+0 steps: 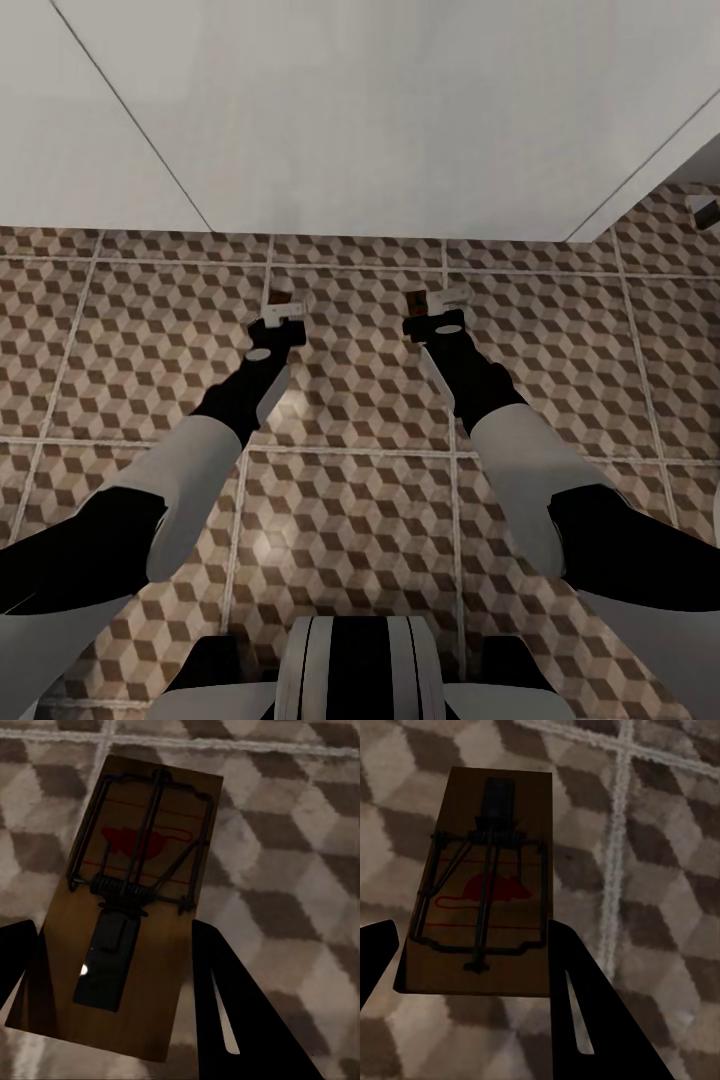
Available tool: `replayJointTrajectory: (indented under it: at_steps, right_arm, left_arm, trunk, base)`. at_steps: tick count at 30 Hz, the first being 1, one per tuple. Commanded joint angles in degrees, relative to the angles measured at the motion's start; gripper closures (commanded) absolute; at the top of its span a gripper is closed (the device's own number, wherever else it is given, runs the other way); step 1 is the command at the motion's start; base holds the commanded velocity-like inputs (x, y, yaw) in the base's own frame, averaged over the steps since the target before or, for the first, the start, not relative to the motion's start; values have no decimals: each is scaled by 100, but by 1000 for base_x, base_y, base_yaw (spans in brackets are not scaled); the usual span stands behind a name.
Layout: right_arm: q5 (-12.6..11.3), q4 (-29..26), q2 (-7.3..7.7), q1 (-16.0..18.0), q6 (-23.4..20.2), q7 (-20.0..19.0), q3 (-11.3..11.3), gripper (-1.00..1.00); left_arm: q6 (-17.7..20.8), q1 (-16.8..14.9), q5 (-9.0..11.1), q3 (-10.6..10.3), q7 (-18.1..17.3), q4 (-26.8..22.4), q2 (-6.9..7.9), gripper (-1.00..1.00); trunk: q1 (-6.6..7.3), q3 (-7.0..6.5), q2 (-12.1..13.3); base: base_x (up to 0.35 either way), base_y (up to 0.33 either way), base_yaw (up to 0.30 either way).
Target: Take the four mousetraps from the cabinet in the bathroom and place them on the bathroom floor. Make sure all four end up on the same floor surface, and ensure that at least two of them are either under or directly next to the same bathroom sink.
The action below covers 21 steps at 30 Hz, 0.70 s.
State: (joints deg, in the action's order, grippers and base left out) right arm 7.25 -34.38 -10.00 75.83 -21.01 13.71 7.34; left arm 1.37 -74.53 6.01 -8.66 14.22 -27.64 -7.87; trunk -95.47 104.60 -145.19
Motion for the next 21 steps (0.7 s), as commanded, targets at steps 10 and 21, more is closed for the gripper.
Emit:
replayJointTrajectory:
  at_steps: [10, 21]
  right_arm:
    - [58, -7, 0, 2, -44, 13, 16, 100]
    - [58, -7, 0, 2, -44, 9, 30, 100]
  left_arm:
    - [21, 7, 41, -50, 64, 98, 8, 100]
    - [21, 8, 41, -52, 64, 107, 3, 100]
  trunk:
    - [1, 3, -1]
    - [1, 3, -1]
  base:
    - [0, 0, 0]
    - [74, 0, 0]
